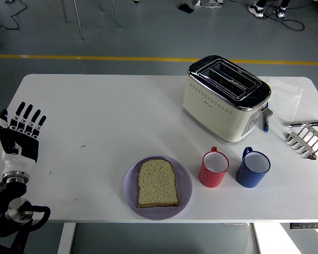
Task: Push plate across desktop,pick up the break from the machine,place the break in the plate
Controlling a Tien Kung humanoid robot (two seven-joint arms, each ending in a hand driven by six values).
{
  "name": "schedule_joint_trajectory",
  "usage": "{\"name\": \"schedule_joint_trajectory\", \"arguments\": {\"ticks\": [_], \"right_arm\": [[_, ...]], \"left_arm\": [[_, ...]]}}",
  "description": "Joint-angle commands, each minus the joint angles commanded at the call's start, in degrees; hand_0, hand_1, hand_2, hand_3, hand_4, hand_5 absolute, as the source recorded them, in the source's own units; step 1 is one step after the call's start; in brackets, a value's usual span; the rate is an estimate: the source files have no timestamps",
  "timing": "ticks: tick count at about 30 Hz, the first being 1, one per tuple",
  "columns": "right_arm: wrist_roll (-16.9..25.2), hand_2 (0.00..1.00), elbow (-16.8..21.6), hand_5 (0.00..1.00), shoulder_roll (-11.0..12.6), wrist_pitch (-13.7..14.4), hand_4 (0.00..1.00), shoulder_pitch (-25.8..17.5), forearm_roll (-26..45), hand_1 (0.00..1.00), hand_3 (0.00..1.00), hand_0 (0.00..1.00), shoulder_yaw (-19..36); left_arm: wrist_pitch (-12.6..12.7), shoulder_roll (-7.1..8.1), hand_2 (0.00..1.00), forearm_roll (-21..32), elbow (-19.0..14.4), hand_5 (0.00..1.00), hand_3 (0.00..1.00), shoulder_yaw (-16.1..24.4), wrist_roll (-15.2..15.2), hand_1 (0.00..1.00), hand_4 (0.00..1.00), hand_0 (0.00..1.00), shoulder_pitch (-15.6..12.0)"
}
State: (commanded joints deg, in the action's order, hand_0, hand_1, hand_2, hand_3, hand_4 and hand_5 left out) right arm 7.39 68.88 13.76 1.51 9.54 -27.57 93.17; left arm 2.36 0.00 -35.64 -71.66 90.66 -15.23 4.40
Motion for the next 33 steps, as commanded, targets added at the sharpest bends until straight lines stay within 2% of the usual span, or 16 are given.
{"name": "schedule_joint_trajectory", "arguments": {"ticks": [15, 19, 27, 31, 33], "right_arm": [[0.02, 0.707, 0.01, 0.560, 0.07, -0.03, 0.526, -1.13, 0.04, 0.711, 0.667, 0.775, -0.29], [-0.12, 0.707, 0.04, 0.560, 0.17, -0.27, 0.526, -1.61, -0.08, 0.711, 0.667, 0.775, -0.29], [-0.31, 0.706, -0.05, 0.564, -0.08, -0.44, 0.526, -2.23, -0.24, 0.709, 0.663, 0.774, -0.17], [-0.41, 0.706, -0.11, 0.564, -0.09, -0.49, 0.526, -2.28, -0.34, 0.709, 0.663, 0.774, 0.09], [-0.42, 0.704, -0.12, 0.565, -0.09, -0.51, 0.526, -2.28, -0.34, 0.707, 0.663, 0.774, 0.11]], "left_arm": [[-0.02, 0.00, 0.855, -0.15, -0.12, 0.998, 0.805, -0.05, 0.11, 0.807, 0.593, 0.784, -0.73], [-0.11, 0.00, 0.855, -0.53, -0.19, 0.998, 0.805, 0.29, 0.92, 0.807, 0.593, 0.784, -1.02], [-2.00, 0.08, 0.856, -3.01, -1.31, 0.998, 0.805, 2.73, 7.03, 0.810, 0.594, 0.787, -0.95], [-5.14, 0.83, 0.856, -5.87, -2.02, 0.998, 0.805, 3.75, 12.16, 0.810, 0.594, 0.787, -0.46], [-5.53, 0.99, 0.860, -6.26, -2.08, 0.998, 0.812, 3.85, 12.75, 0.814, 0.595, 0.791, -0.38]]}}
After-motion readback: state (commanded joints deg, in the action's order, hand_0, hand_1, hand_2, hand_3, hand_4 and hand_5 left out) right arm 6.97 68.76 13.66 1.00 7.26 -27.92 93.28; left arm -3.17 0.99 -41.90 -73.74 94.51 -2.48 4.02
